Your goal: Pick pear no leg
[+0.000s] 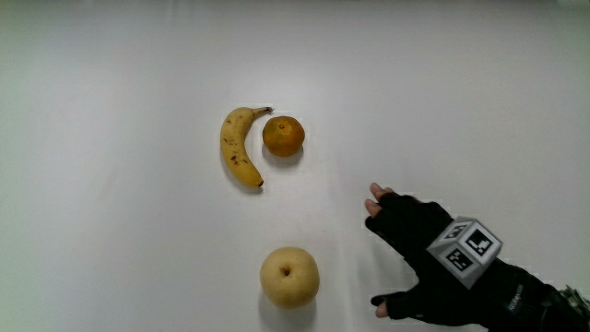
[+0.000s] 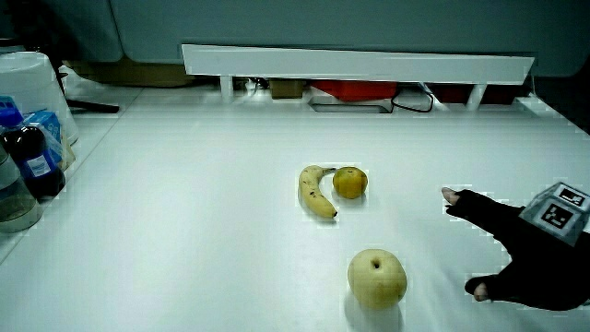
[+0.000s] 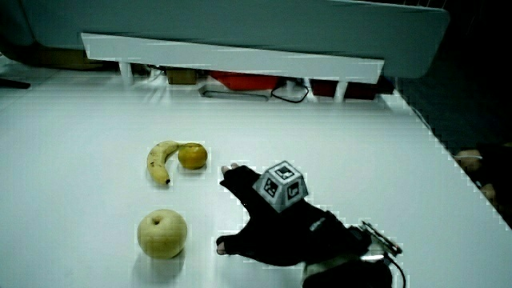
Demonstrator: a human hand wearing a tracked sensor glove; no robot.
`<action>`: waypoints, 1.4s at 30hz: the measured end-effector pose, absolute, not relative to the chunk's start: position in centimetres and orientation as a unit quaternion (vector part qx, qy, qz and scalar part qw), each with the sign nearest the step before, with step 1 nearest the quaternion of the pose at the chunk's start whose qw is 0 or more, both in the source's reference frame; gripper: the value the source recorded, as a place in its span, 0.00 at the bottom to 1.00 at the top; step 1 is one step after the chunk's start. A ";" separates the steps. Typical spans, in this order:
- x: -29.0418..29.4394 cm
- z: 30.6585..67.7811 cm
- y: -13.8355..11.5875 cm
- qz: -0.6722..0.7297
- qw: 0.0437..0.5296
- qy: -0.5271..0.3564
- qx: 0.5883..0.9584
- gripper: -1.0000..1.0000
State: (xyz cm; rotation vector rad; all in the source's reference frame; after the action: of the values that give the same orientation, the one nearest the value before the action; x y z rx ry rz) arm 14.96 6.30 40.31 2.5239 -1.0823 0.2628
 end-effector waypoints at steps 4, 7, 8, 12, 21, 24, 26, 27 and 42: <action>13.2 39.9 5.9 0.087 0.194 -0.403 0.890 0.50; 11.7 39.8 5.7 0.099 0.203 -0.418 0.880 0.50; 11.3 40.0 5.7 0.081 0.206 -0.422 0.879 0.50; 9.4 39.9 5.7 0.094 0.209 -0.440 0.868 0.50; 5.9 40.2 6.5 0.118 0.238 -0.477 0.838 0.50; 4.9 40.4 6.9 0.120 0.244 -0.489 0.829 0.50; 4.4 40.4 7.1 0.114 0.246 -0.496 0.825 0.50; 4.2 40.6 7.2 0.114 0.246 -0.499 0.823 0.50; 2.4 42.6 8.4 0.089 0.277 -0.511 0.809 0.50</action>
State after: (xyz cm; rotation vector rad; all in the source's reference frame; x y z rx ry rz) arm 2.45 8.38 42.61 2.1713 -1.3723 0.2391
